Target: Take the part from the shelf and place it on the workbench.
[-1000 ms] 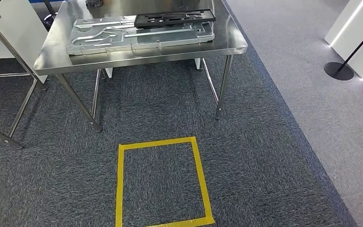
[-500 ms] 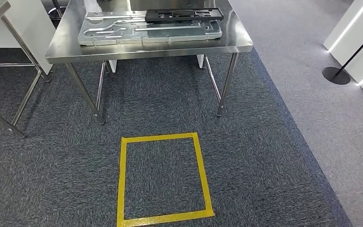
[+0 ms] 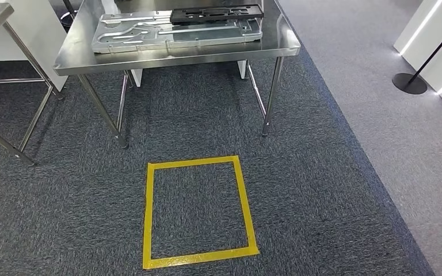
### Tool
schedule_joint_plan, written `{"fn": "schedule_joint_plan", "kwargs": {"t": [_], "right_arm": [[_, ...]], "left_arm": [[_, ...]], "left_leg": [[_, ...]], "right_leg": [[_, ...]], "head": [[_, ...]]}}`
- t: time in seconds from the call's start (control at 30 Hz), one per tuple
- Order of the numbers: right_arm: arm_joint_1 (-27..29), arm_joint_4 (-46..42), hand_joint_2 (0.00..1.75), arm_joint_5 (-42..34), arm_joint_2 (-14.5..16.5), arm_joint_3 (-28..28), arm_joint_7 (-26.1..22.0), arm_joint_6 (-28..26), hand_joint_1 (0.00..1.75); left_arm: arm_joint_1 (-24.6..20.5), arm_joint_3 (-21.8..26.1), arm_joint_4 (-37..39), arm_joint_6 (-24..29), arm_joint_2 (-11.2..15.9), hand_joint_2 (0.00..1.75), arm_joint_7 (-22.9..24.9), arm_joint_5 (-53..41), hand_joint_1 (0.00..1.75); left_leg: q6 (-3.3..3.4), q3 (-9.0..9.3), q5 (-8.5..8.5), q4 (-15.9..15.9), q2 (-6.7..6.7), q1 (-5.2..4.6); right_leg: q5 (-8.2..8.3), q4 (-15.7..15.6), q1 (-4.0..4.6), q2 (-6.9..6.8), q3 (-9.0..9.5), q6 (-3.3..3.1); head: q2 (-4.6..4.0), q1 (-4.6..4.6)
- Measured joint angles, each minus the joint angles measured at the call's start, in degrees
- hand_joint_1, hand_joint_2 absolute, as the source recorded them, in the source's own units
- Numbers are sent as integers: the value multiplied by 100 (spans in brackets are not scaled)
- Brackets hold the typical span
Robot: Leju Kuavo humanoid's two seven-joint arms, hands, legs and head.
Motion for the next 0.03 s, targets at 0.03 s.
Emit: {"fn": "schedule_joint_plan", "kwargs": {"t": [0.03], "right_arm": [[3,0,175,3,-2,-1,-13,4,0]], "left_arm": [[0,0,0,0,0,175,23,-3,0]], "left_leg": [[-12,-87,-130,222,0,7]], "right_leg": [[11,2,2,-2,-20,-5]], "head": [[0,1]]}}
